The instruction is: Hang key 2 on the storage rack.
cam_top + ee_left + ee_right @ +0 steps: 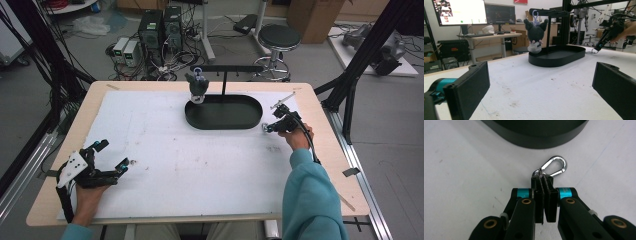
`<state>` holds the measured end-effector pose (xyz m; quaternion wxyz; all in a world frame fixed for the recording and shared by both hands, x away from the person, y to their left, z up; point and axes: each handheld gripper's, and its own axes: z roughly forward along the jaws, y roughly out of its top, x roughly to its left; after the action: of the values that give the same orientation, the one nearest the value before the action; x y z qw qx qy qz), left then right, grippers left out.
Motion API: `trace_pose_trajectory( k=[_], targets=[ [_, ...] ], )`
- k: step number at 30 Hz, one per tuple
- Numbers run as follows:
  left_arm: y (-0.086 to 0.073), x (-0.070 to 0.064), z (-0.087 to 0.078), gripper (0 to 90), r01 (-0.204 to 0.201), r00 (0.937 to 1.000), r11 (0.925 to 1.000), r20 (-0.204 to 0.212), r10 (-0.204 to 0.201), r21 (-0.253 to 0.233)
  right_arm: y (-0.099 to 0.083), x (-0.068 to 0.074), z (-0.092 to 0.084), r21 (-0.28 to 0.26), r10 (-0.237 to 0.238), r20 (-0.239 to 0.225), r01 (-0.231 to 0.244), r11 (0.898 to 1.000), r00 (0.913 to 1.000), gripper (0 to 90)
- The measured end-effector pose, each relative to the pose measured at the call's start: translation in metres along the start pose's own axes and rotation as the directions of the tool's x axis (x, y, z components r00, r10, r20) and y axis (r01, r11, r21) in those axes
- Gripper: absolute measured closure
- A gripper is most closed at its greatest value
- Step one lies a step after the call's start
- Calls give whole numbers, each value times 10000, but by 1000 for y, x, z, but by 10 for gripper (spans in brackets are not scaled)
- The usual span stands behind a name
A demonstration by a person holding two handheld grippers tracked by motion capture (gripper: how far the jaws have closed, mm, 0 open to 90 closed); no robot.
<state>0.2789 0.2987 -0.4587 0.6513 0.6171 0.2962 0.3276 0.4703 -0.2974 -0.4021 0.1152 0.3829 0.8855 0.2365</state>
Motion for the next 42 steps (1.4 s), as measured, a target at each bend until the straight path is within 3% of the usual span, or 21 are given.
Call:
trace_pose_trajectory(
  k=[7, 11, 17, 25, 30, 33, 35, 39, 42],
  targets=[
    [0, 0, 0, 17, -14, 10000, 10000, 7, 14, 1, 0, -1, -13, -843, 62, -57, -67, 9964, 10000, 889],
    [0, 0, 0, 17, -7, 10000, 10000, 10, 7, 1, 1, -1, -25, -1880, 283, -386, -351, 9815, 9989, 888],
    [0, 0, 0, 17, -9, 10000, 10000, 14, 9, 4, 0, -4, -35, -2779, 401, -753, -596, 9588, 9964, 888],
    [0, 0, 0, 17, -18, 10000, 10000, 20, 18, -5, 10, -4, -50, -3350, 331, -954, -634, 9401, 9949, 888],
    [0, 0, 0, 17, -19, 10000, 10000, 31, 19, 4, 20, -3, -57, -3532, 193, -896, -499, 9342, 9958, 888],
    [0, 0, 0, 17, -10, 10000, 10000, 22, 10, 4, 25, -5, -62, -3941, 296, -1223, -759, 9159, 9921, 888],
    [0, 0, 0, 17, -16, 10000, 10000, 8, 16, 6, 30, -6, -64, -3910, 226, -1199, -681, 9179, 9925, 888],
    [0, 1, 0, 17, 19, 10000, 10000, 11, -19, -12, 40, -8, -70, -4254, 75, -1234, -597, 9030, 9923, 888],
    [0, 1, 0, 17, 35, 10000, 10000, 10, -35, -12, 50, -9, -75, -4306, -38, -1230, -499, 9012, 9924, 888]
  ],
)
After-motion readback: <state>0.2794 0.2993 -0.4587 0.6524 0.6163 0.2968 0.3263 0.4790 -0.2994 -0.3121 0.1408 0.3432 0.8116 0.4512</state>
